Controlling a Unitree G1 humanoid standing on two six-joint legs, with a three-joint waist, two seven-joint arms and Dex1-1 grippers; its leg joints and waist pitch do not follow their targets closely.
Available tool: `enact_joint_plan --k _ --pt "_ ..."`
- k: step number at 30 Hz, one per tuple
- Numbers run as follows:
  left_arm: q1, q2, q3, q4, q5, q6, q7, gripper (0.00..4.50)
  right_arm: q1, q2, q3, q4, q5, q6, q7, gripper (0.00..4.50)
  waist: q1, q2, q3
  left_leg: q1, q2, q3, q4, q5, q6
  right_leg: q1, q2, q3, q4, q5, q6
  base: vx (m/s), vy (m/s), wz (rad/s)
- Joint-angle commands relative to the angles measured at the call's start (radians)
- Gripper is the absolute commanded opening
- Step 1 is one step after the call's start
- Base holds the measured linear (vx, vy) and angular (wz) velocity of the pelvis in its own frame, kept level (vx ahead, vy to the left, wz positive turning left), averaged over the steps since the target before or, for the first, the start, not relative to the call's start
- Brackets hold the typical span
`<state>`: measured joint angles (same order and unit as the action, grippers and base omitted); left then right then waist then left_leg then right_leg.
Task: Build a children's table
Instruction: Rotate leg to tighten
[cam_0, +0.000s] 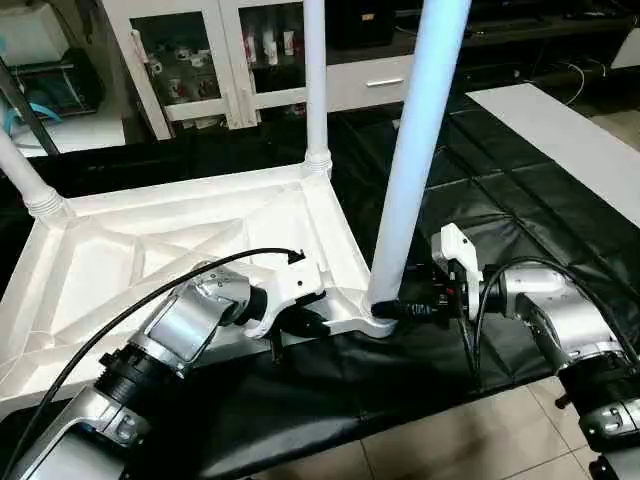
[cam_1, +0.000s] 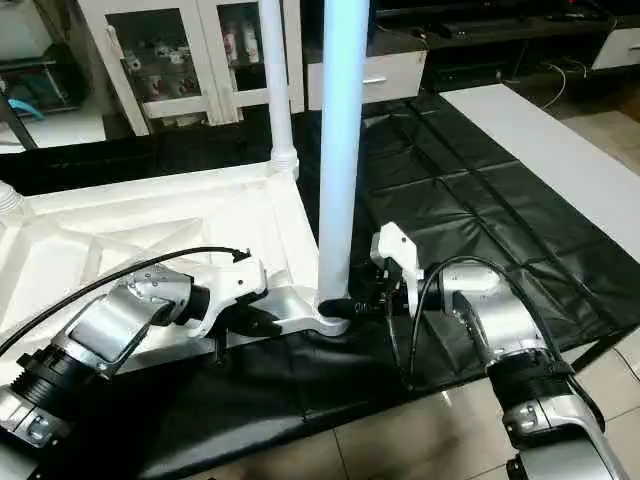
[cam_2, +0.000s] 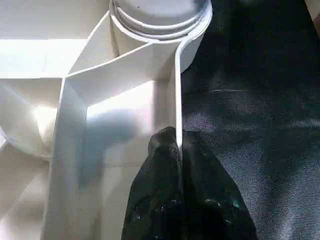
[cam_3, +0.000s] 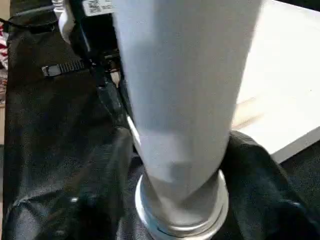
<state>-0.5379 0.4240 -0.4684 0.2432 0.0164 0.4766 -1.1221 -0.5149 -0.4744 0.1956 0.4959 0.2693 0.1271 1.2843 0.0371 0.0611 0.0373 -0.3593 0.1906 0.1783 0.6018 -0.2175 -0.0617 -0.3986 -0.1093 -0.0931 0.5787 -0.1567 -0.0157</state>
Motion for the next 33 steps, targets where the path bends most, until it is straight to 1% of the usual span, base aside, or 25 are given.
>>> enact_joint_plan --k 1,7,10,11,12,13,14,15,16,17,18,20,21,22,23,24,25,26,27,28,29,30,31,32,33 --pt "0.025 0.011 -0.061 0.012 0.022 0.017 -0.041 0.0 -0.017 0.009 -0.001 0.012 0.006 0.009 0.014 2.37 -0.002 -0.009 -0.06 0.002 0.035 -0.007 -0.073 -0.148 0.088 0.051 -0.037 0.038 -0.053 -0.214 -0.246 0.0 0.0 0.0" --pt "0.025 0.013 -0.063 0.009 0.023 0.022 -0.04 0.0 -0.019 0.012 -0.003 0.022 0.004 0.023 0.021 2.0 -0.002 -0.009 -0.06 0.003 0.035 -0.007 -0.074 -0.16 0.081 0.051 -0.036 0.038 -0.054 -0.23 -0.242 0.0 0.0 0.0" --pt "0.024 0.01 -0.062 0.012 0.023 0.023 -0.036 0.0 -0.017 0.019 -0.013 0.03 0.003 0.021 0.003 1.92 -0.002 -0.01 -0.06 0.003 0.034 -0.007 -0.074 -0.159 0.08 0.052 -0.037 0.038 -0.054 -0.233 -0.241 0.0 0.0 0.0" --pt "0.023 0.006 -0.059 0.015 0.023 0.024 -0.031 0.0 -0.018 0.026 -0.022 0.042 0.001 0.017 -0.018 1.92 -0.003 -0.009 -0.061 0.002 0.034 -0.008 -0.074 -0.154 0.081 0.052 -0.037 0.038 -0.053 -0.228 -0.241 0.0 0.0 0.0" --pt "0.022 -0.006 -0.048 0.027 0.024 0.022 -0.005 0.0 -0.022 0.048 -0.045 0.078 -0.011 0.0 -0.094 1.89 -0.004 -0.012 -0.06 0.002 0.035 -0.007 -0.074 -0.154 0.081 0.051 -0.037 0.038 -0.054 -0.229 -0.242 0.0 0.0 0.0" --pt "0.019 -0.017 -0.039 0.038 0.027 0.016 0.018 0.0 -0.025 0.057 -0.054 0.093 -0.018 -0.007 -0.128 1.89 -0.006 -0.01 -0.058 0.001 0.033 -0.007 -0.075 -0.166 0.076 0.05 -0.039 0.038 -0.056 -0.249 -0.239 0.0 0.0 0.0" --pt "0.014 -0.035 -0.022 0.058 0.03 0.011 0.054 0.0 -0.026 0.068 -0.064 0.108 -0.023 -0.009 -0.167 1.89 -0.01 -0.012 -0.055 0.002 0.033 -0.007 -0.077 -0.188 0.067 0.048 -0.037 0.037 -0.062 -0.283 -0.23 0.0 0.0 0.0" --pt "0.014 -0.035 -0.022 0.058 0.03 0.011 0.054 0.0 -0.026 0.068 -0.064 0.108 -0.023 -0.009 -0.167 1.88 -0.01 -0.012 -0.055 0.002 0.033 -0.007 -0.077 -0.188 0.067 0.048 -0.037 0.037 -0.062 -0.283 -0.23 0.0 0.0 0.0" --pt "-0.003 -0.07 0.006 0.102 0.037 -0.003 0.125 0.0 -0.019 0.09 -0.077 0.127 -0.037 -0.02 -0.241 1.88 -0.011 -0.013 -0.054 0.006 0.032 -0.009 -0.08 -0.228 0.052 0.048 -0.039 0.036 -0.069 -0.353 -0.205 0.0 0.0 0.0" --pt "-0.015 -0.089 0.023 0.129 0.044 -0.005 0.17 0.0 -0.013 0.105 -0.087 0.134 -0.04 -0.019 -0.284 1.87 -0.012 -0.012 -0.05 0.005 0.03 -0.008 -0.08 -0.242 0.049 0.045 -0.037 0.036 -0.073 -0.38 -0.195 0.0 0.0 0.0" --pt "-0.028 -0.108 0.039 0.158 0.049 -0.009 0.214 0.0 -0.006 0.124 -0.097 0.14 -0.043 -0.022 -0.334 1.87 -0.016 -0.013 -0.048 0.01 0.029 -0.011 -0.082 -0.276 0.031 0.043 -0.038 0.033 -0.082 -0.446 -0.169 0.0 0.0 0.0" --pt "-0.064 -0.156 0.08 0.226 0.057 -0.018 0.325 0.0 0.004 0.178 -0.123 0.164 -0.063 -0.039 -0.485 1.86 -0.019 -0.01 -0.047 0.015 0.024 -0.013 -0.082 -0.307 0.018 0.037 -0.039 0.03 -0.089 -0.498 -0.142 0.0 0.0 0.0" --pt "-0.074 -0.169 0.088 0.243 0.059 -0.021 0.351 0.0 0.006 0.194 -0.13 0.171 -0.069 -0.043 -0.53 1.86 -0.022 -0.011 -0.046 0.015 0.025 -0.013 -0.084 -0.317 0.015 0.036 -0.038 0.03 -0.092 -0.515 -0.134 0.0 0.0 0.0" --pt "-0.083 -0.182 0.099 0.259 0.057 -0.022 0.378 0.0 0.005 0.209 -0.136 0.18 -0.08 -0.046 -0.581 1.86 -0.025 -0.014 -0.047 0.011 0.023 -0.017 -0.085 -0.326 0.013 0.04 -0.039 0.026 -0.094 -0.53 -0.119 0.0 0.0 0.0" --pt "-0.088 -0.187 0.105 0.267 0.057 -0.022 0.391 0.0 0.004 0.215 -0.139 0.184 -0.084 -0.047 -0.604 1.86 -0.027 -0.015 -0.047 0.009 0.022 -0.018 -0.085 -0.325 0.013 0.04 -0.039 0.026 -0.095 -0.532 -0.112 0.0 0.0 0.0" --pt "-0.103 -0.207 0.121 0.292 0.056 -0.024 0.434 0.0 -0.001 0.238 -0.145 0.204 -0.111 -0.057 -0.704 1.86 -0.034 -0.008 -0.047 0.011 0.023 -0.02 -0.086 -0.345 0.019 0.037 -0.039 0.025 -0.097 -0.535 -0.11 0.0 0.0 0.0" --pt "-0.106 -0.211 0.124 0.298 0.056 -0.025 0.443 0.0 -0.003 0.243 -0.147 0.208 -0.116 -0.059 -0.725 1.86 -0.04 -0.009 -0.045 0.009 0.021 -0.018 -0.085 -0.349 0.02 0.033 -0.037 0.024 -0.1 -0.539 -0.108 0.0 0.0 0.0" --pt "-0.12 -0.231 0.142 0.323 0.058 -0.032 0.491 0.0 -0.011 0.265 -0.155 0.233 -0.142 -0.072 -0.824 1.86 -0.046 -0.01 -0.046 0.009 0.018 -0.019 -0.084 -0.353 0.017 0.031 -0.037 0.023 -0.101 -0.546 -0.107 0.0 0.0 0.0" --pt "-0.159 -0.27 0.176 0.396 0.066 -0.069 0.594 0.0 -0.04 0.341 -0.22 0.297 -0.14 -0.101 -1.08 1.86 -0.049 -0.01 -0.048 0.008 0.019 -0.021 -0.085 -0.356 0.015 0.034 -0.039 0.021 -0.1 -0.548 -0.106 0.0 0.0 0.0" --pt "-0.182 -0.292 0.196 0.441 0.069 -0.098 0.653 0.0 -0.06 0.395 -0.277 0.336 -0.11 -0.115 -1.227 1.86 -0.06 0.0 -0.046 0.008 0.013 -0.018 -0.083 -0.358 0.009 0.026 -0.036 0.021 -0.106 -0.552 -0.099 0.0 0.0 0.0" --pt "-0.182 -0.292 0.196 0.441 0.069 -0.098 0.653 0.0 -0.06 0.395 -0.277 0.336 -0.11 -0.115 -1.227 1.86 -0.067 -0.003 -0.048 0.007 0.011 -0.021 -0.081 -0.353 0.003 0.023 -0.038 0.021 -0.107 -0.558 -0.097 0.0 0.0 0.0" --pt "-0.206 -0.315 0.208 0.489 0.073 -0.13 0.701 0.0 -0.079 0.458 -0.319 0.358 -0.108 -0.162 -1.38 1.86 -0.066 0.007 -0.059 -0.002 0.017 -0.027 -0.085 -0.311 0.011 0.035 -0.04 0.021 -0.099 -0.466 -0.112 0.0 0.0 0.0" --pt "-0.206 -0.315 0.208 0.489 0.073 -0.13 0.701 0.0 -0.079 0.458 -0.319 0.358 -0.108 -0.162 -1.38 1.85 -0.067 0.006 -0.061 -0.003 0.019 -0.026 -0.084 -0.287 0.013 0.032 -0.04 0.024 -0.094 -0.413 -0.128 0.0 0.0 0.0" --pt "-0.217 -0.323 0.204 0.514 0.08 -0.148 0.713 0.0 -0.092 0.494 -0.314 0.358 -0.136 -0.21 -1.455 1.85 -0.064 0.01 -0.063 -0.003 0.019 -0.025 -0.084 -0.272 0.017 0.034 -0.038 0.025 -0.089 -0.367 -0.145 0.0 0.0 0.0" --pt "-0.221 -0.325 0.202 0.522 0.082 -0.154 0.716 0.0 -0.097 0.506 -0.31 0.359 -0.147 -0.223 -1.478 1.85 -0.063 0.01 -0.063 -0.006 0.02 -0.021 -0.083 -0.249 0.023 0.034 -0.036 0.027 -0.081 -0.294 -0.172 0.0 0.0 0.0"
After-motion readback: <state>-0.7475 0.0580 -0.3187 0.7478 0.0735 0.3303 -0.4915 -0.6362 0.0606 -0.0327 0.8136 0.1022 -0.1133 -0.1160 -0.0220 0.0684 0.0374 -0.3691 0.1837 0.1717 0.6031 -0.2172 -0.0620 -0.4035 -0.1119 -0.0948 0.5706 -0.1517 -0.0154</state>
